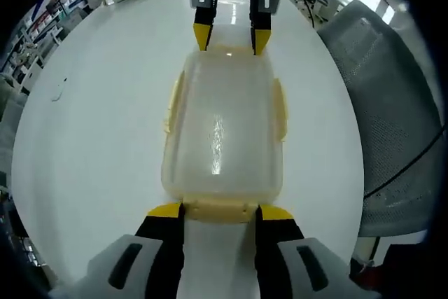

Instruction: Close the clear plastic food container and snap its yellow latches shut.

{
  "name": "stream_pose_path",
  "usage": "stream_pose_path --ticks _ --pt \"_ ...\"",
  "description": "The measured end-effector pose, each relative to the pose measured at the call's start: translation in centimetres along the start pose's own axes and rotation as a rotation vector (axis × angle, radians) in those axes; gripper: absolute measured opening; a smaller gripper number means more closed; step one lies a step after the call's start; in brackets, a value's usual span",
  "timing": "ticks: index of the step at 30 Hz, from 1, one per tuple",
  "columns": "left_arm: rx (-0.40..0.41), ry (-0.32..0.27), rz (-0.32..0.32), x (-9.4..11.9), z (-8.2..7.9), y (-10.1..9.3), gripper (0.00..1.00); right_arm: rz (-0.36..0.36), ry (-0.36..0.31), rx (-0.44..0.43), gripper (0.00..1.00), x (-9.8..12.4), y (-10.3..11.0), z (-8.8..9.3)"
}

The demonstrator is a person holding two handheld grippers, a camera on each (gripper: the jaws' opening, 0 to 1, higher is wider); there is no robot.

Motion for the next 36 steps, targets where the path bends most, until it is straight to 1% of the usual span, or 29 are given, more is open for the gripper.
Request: stream_pose_path --ticks 4,11,19,23,25,27,31,36 --pt "0.003 0.004 -0.001 0.0 0.0 0.0 0.33 0.005 0.01 -0.006 0.36 0.0 0.0 0.0" --pt "0.01 -0.028 -0.003 0.1 0.1 -0.1 0.33 0.01 0.023 -0.012 0.36 0.0 0.1 0.0" --pt "0.005 -0.018 -0.005 0.0 0.1 0.0 0.33 0.013 0.041 -0.014 0.36 0.0 0.1 -0.1" --pt "0.001 -0.028 -0.008 0.1 0.1 -0.1 0.33 0.011 0.04 -0.01 0.36 0.1 0.1 -0.1" --pt "-0.005 -0.019 -0.007 0.1 0.0 -0.2 0.33 0.012 0.043 -0.006 0.36 0.1 0.1 -0.1" --pt "-0.019 0.008 -0.008 -0.1 -0.3 -0.7 0.33 0.009 0.042 0.007 0.36 0.1 0.1 -0.1" --pt "-0.011 0.028 -0.004 -0.1 -0.6 -1.1 0.32 -0.001 0.049 0.029 0.36 0.3 0.5 0.1" --pt "0.007 0.046 0.008 -0.1 -0.8 -1.9 0.33 -0.007 0.035 0.048 0.36 0.4 1.1 0.3"
Point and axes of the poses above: the point that each gripper's makers call its tool centre point, and the gripper's own axes: x roughly backward along the fingers, y roughly to its left, z roughly out of its underside, the point moved 7 cm from there along x, roughly backward along the fingers, and after that the axes turned 14 degrees about -y, right-handed, at the moved point
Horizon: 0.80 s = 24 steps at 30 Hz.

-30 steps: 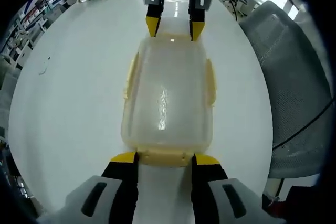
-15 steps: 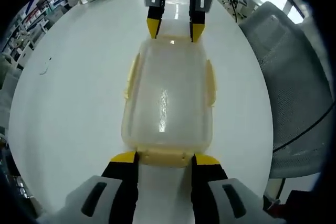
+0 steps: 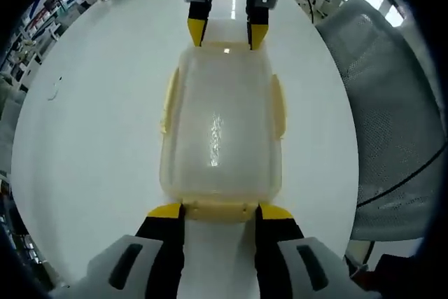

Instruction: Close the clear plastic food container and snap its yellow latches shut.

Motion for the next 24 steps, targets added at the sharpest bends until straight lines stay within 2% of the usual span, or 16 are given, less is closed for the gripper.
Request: stream_pose_path --ticks 5,8,11,17,24 --pt "0.027 0.0 0.0 0.5 -0.4 -0.7 0.33 0.004 -0.016 0.019 0.36 0.3 0.5 0.2" --pt "0.031 0.031 -0.006 0.7 -0.6 -1.1 0.33 0.002 -0.051 0.029 0.35 1.0 0.7 -0.3" --pt "0.04 0.037 -0.014 1.2 -1.1 -1.5 0.33 0.002 -0.058 0.049 0.36 1.9 0.8 -0.6" --pt "0.047 0.032 -0.039 2.5 -2.7 -2.1 0.33 0.007 -0.086 0.061 0.36 3.2 1.0 -0.4" --pt "0.046 0.042 -0.054 3.1 -4.8 -2.7 0.33 0.02 -0.111 0.084 0.36 5.6 1.5 0.3"
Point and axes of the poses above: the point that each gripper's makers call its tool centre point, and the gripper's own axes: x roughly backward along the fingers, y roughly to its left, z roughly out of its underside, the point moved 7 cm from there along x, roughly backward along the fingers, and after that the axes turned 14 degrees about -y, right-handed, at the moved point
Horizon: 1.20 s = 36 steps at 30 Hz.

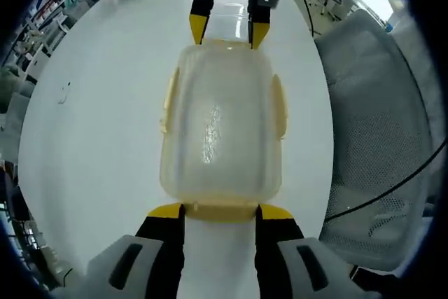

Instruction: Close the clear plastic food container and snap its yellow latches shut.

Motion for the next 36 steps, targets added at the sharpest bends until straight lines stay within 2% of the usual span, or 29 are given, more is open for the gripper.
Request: stream_pose_path --ticks 7,13,26,36 --pt "-0.015 0.01 -0.021 0.5 -2.8 -0.1 0.33 0.025 -0.031 0.021 0.36 2.9 -0.1 0.7" --pt "-0.02 -0.013 -0.036 0.4 -5.9 -0.1 0.33 0.045 -0.05 0.02 0.36 5.4 0.0 2.6" --pt "-0.05 -0.014 -0.031 -2.6 -12.1 -0.2 0.33 0.069 -0.051 -0.001 0.36 9.8 0.4 7.5" --pt "-0.056 -0.037 -0.002 -5.3 -16.1 -0.2 0.33 0.074 -0.031 -0.027 0.36 12.7 0.9 11.3"
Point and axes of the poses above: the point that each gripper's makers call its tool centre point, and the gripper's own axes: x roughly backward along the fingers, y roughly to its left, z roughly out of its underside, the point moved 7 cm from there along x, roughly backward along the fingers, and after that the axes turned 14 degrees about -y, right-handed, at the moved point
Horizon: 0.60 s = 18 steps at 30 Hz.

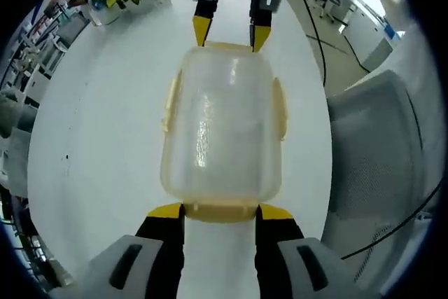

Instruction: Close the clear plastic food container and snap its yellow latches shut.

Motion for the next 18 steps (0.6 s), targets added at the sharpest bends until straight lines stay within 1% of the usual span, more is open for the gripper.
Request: stream_pose_path --ticks 5,10,18 --pt "-0.007 -0.006 0.014 -1.3 -1.7 0.3 0.33 0.003 0.018 -0.013 0.36 1.2 0.0 1.6" --pt "-0.011 -0.007 0.026 -2.3 -2.9 0.3 0.33 0.002 0.026 -0.027 0.36 2.1 0.0 2.8" --pt "-0.012 -0.001 0.04 -3.3 -4.2 0.5 0.33 -0.003 0.042 -0.04 0.36 2.7 -0.1 4.3"
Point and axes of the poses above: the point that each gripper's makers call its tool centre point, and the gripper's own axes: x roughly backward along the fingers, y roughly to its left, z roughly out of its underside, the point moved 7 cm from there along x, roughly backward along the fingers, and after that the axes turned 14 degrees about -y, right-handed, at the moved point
